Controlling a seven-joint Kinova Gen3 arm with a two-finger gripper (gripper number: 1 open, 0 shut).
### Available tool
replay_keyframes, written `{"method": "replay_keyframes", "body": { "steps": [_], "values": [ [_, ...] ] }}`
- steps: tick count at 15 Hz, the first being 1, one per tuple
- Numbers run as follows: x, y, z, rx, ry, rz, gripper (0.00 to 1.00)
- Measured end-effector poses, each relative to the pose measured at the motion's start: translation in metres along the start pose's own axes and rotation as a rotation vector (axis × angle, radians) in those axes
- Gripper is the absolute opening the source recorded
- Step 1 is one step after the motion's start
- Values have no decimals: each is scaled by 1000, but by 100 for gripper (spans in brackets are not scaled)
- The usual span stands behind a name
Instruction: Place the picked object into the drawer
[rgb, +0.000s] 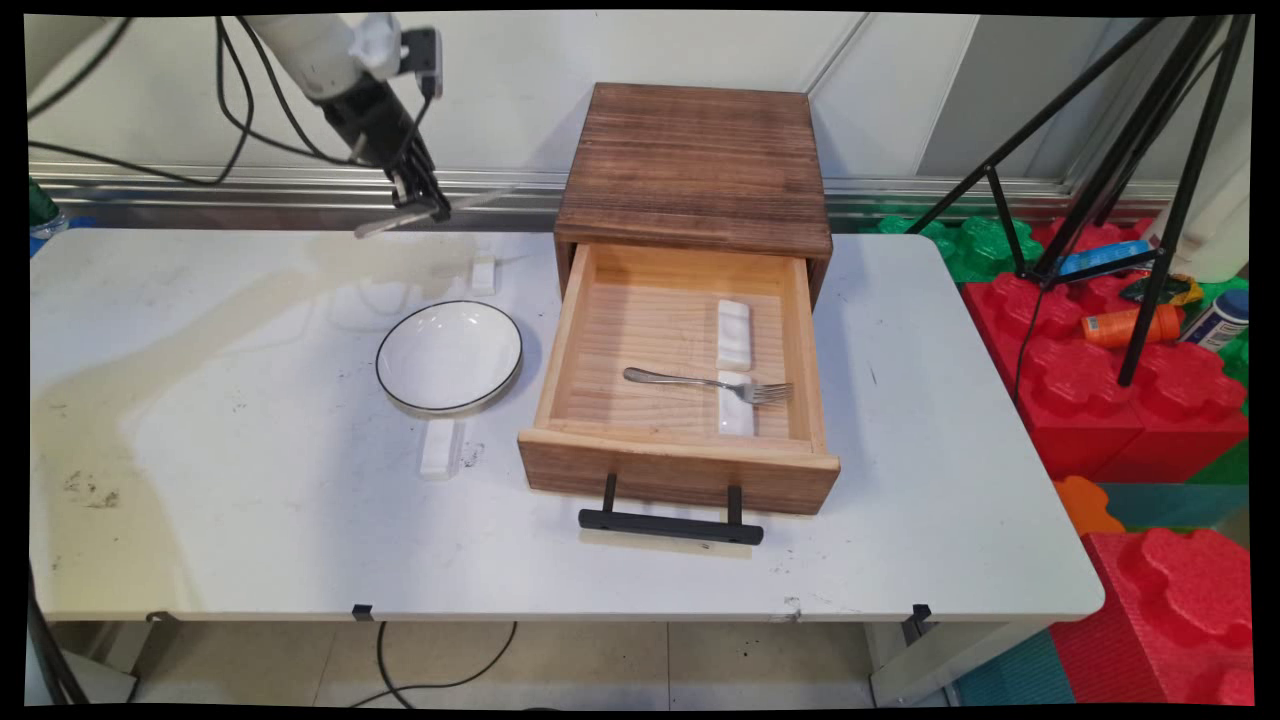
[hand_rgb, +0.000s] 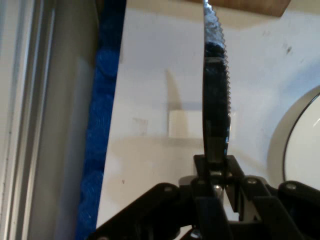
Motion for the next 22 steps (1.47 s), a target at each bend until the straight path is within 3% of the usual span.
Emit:
{"method": "replay_keyframes", "body": {
  "steps": [5,11,15,22],
  "values": [
    [31,21,-56,24,62,27,0],
    [85,61,-96,-16,152,98,0],
    [125,92,-99,-56,205,136,0],
    [165,124,-83,-98,252,163,0]
  ]
}}
